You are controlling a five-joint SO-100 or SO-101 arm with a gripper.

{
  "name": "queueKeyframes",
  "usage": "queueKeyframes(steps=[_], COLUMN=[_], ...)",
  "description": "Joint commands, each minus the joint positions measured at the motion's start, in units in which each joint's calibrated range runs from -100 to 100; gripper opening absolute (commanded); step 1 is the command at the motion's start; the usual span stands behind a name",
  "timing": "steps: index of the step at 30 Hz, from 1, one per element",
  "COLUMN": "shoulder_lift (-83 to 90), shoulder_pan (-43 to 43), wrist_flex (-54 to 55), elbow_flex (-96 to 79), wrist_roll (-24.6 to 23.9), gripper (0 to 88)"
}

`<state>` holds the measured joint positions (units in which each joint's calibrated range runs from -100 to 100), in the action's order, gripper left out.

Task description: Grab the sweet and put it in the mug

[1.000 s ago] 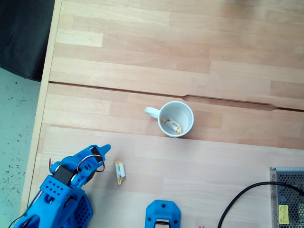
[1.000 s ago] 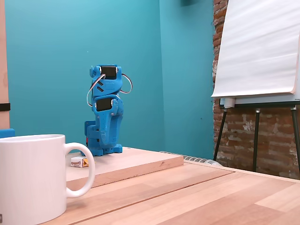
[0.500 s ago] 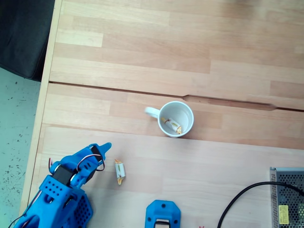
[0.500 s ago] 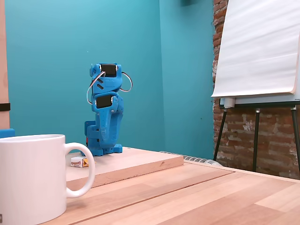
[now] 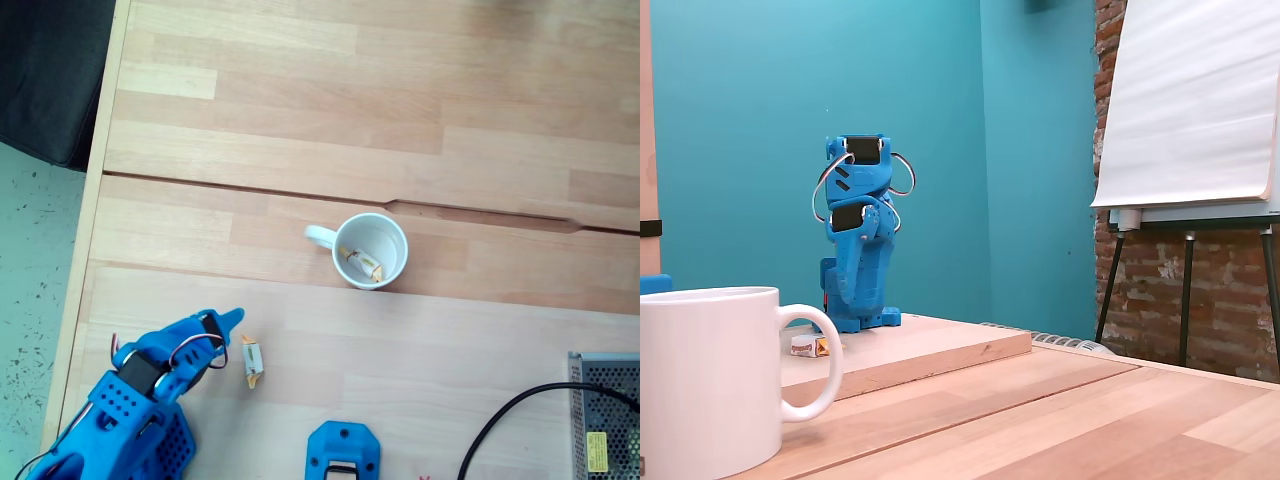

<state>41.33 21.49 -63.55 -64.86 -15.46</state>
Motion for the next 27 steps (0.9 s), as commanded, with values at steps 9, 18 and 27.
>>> queueKeyframes(steps=[9,18,27], shoulder_lift=[0.5,0.58,0.41], shoulder_pan=[2.11,0.88,-0.21], wrist_flex=[0.56,-0.32,-0.97], elbow_flex=[2.77,8.84,9.55], wrist_roll=[0.0,-0.1,-3.08], gripper=[20.4,19.7,19.5])
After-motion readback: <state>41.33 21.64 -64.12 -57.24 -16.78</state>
